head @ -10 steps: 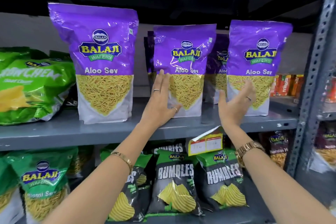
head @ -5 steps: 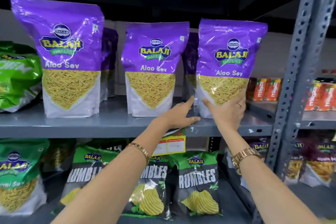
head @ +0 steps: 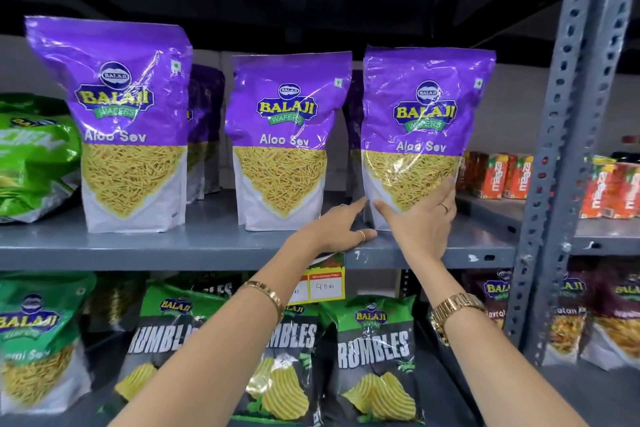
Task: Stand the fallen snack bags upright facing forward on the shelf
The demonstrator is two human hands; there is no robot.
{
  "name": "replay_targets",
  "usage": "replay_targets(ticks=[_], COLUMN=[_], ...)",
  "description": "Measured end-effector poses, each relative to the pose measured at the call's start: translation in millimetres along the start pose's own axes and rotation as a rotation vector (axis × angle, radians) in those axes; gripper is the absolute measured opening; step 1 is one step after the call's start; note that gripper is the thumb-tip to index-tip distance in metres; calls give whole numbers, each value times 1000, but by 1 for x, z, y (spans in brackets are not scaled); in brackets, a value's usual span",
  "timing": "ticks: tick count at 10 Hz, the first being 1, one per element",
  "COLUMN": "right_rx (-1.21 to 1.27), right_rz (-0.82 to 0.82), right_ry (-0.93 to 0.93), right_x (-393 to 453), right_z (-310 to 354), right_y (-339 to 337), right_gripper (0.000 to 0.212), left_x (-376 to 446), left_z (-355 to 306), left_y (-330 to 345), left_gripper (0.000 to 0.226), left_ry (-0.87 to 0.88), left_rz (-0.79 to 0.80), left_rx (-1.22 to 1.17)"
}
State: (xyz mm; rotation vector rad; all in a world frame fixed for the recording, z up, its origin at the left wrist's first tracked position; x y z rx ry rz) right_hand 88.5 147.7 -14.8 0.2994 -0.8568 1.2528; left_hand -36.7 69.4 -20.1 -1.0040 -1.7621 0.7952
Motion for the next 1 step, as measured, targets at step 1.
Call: replay_targets(ticks=[1], right_rx=[-15], right_rz=[-42], right_ry=[-14], right_x=[-5], right_z=[5], right_y=[-4], right_gripper=[123], left_x=[-15], left_z=[-12], left_y=[-13], left_gripper=[68], left_ry=[69], left_rz=[-214], left_rx=[-63])
Point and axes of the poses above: each hand's wrist, its own x-axis towards the middle knuckle, its own y-axis out of the palm, z = x × y, the point moved 4 cm from there along x, towards the middle knuckle, and after that the axes turned 6 degrees about -z, right-handed, at the moved point
